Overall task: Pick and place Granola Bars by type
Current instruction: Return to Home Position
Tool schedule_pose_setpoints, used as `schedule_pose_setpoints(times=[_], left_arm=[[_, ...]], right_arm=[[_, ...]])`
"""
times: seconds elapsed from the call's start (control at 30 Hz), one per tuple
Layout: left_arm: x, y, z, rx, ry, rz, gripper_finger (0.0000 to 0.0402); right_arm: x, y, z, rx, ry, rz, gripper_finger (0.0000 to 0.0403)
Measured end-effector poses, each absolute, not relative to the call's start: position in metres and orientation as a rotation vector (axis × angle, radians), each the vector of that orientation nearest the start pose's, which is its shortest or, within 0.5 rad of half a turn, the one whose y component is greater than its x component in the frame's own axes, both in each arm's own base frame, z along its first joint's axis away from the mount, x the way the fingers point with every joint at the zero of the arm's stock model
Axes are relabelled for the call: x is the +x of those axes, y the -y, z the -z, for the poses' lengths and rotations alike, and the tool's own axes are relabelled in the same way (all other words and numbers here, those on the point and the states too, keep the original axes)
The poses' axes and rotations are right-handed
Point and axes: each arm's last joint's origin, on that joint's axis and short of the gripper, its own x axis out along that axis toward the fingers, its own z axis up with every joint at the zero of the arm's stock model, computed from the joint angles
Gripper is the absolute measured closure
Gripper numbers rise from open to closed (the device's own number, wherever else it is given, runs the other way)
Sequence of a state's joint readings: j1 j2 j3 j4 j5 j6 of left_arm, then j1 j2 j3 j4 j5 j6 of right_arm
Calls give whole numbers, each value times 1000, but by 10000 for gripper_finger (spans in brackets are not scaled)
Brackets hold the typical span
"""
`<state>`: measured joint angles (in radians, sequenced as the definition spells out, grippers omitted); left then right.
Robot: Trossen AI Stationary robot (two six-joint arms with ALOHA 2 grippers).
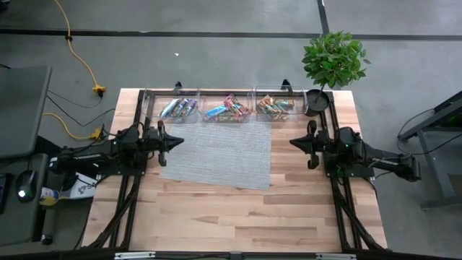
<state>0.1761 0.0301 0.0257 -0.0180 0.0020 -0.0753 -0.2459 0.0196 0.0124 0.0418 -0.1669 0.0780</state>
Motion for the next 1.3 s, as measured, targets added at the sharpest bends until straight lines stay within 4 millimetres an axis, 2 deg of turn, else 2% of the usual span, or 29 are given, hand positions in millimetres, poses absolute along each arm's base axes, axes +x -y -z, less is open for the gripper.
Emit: schedule_pose_setpoints(times=[0.27,1.3], left_arm=[[96,-18,-169,-82,-8,-191,401],[96,-18,-170,-84,-4,-189,401]], right_arm=[[96,21,-170,71,37,133,402],[96,21,-170,71,39,133,402]])
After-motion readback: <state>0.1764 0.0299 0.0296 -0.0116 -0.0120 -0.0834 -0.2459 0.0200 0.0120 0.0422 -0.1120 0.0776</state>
